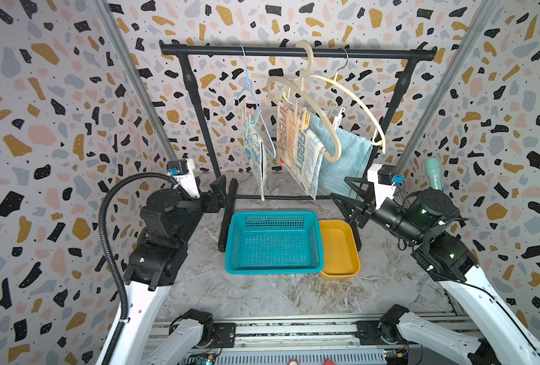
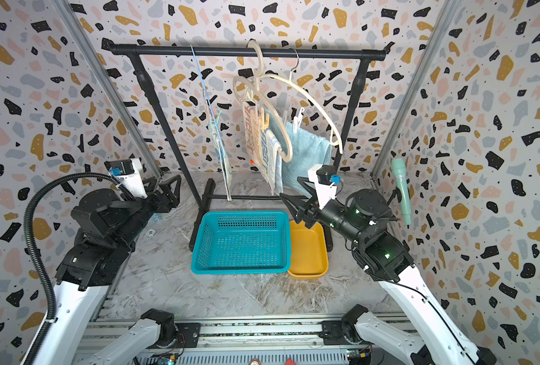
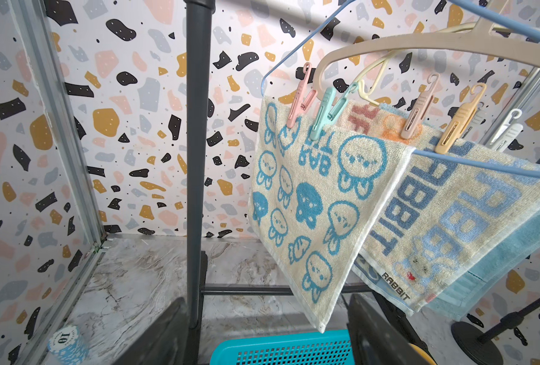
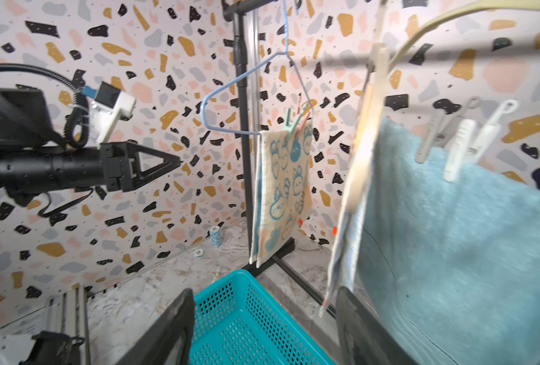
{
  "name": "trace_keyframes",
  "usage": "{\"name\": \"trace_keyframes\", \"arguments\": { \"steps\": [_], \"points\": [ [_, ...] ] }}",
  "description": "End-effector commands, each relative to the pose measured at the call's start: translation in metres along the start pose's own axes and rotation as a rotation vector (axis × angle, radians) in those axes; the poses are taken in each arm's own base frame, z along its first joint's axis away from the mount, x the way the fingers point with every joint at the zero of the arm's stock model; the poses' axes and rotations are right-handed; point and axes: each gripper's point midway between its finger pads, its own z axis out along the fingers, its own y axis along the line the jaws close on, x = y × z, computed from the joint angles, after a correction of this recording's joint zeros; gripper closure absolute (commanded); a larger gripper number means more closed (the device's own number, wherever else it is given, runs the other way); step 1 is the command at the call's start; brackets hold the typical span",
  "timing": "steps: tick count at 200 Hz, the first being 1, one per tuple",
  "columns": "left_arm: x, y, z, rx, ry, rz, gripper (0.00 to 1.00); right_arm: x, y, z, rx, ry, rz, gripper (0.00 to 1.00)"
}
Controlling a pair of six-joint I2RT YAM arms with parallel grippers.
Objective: Remove the clothespins securing towels to the hanger
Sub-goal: Pick up the hanger from the clothesline.
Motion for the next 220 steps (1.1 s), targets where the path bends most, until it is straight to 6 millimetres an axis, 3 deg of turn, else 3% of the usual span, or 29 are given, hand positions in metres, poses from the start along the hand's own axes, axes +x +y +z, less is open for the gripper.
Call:
{"name": "trace_keyframes", "arguments": {
  "steps": [1,43,68,101,140,220],
  "points": [
    [-0.01,0.002,-0.005,-0.029,0.025,0.008,0.21,-0.017,0.02,0.008,-0.036,-0.002,-0.041,0.3],
    [-0.033,0.01,-0.011,-0.103,0.017,0.02,0.21,-0.04,0.071,0.045,-0.126,-0.025,-0.106,0.29],
    [-0.038,0.015,-0.011,-0.142,0.046,0.039,0.21,-0.054,0.088,0.074,-0.134,-0.039,-0.111,0.26],
    [-0.04,0.019,-0.011,-0.173,0.071,0.064,0.2,-0.076,0.074,0.101,-0.028,-0.095,-0.052,0.24],
    [-0.037,0.014,-0.008,-0.146,0.088,0.072,0.2,-0.092,0.078,0.131,-0.03,-0.134,-0.035,0.24],
    [-0.04,0.01,-0.017,-0.117,0.067,0.07,0.21,-0.098,0.06,0.19,0.124,-0.163,-0.029,0.27]
  ]
}}
